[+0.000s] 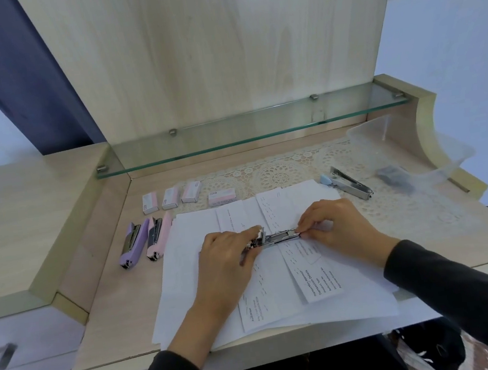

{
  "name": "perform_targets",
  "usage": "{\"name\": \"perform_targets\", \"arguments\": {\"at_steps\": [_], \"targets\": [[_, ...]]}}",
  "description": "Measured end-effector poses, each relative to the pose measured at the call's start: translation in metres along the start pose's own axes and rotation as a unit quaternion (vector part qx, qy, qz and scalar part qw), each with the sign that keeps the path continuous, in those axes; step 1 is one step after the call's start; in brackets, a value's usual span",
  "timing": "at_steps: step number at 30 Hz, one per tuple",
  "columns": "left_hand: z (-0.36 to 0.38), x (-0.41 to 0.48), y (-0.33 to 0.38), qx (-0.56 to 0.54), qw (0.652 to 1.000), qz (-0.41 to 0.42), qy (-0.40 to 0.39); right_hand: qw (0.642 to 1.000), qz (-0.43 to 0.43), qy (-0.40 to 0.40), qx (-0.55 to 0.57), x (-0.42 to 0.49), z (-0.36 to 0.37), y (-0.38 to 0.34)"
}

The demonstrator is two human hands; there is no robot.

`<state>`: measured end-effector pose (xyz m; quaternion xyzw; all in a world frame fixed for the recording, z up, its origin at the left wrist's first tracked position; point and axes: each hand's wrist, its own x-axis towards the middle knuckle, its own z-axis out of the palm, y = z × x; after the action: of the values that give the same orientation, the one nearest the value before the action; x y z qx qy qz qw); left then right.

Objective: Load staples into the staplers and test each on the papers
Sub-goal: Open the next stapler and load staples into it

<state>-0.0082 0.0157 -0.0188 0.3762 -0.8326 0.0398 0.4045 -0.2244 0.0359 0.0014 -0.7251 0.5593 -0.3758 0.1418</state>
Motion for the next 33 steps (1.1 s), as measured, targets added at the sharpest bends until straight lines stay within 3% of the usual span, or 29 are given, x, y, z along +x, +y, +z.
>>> {"name": "perform_targets", "arguments": {"at_steps": [3, 8, 19, 33], "targets": [[0.000, -0.001, -0.002, -0.003, 1.000, 0.024, -0.001, 1.000, 0.003, 0.014, 0.006, -0.001, 0.002, -0.001], [0.000, 0.003, -0.003, 0.041, 0.994, 0.077, -0.072, 1.000, 0.013, 0.017, 0.010, -0.003, 0.003, -0.003], [-0.005, 0.006, -0.003, 0.016, 0.990, 0.061, -0.129, 1.000, 0.020, -0.009, 0.014, -0.005, -0.002, -0.008], [-0.051, -0.005, -0.036, -0.004, 0.975, -0.104, -0.197, 0.989, 0.035, -0.100, -0.099, 0.004, -0.005, -0.016]]}}
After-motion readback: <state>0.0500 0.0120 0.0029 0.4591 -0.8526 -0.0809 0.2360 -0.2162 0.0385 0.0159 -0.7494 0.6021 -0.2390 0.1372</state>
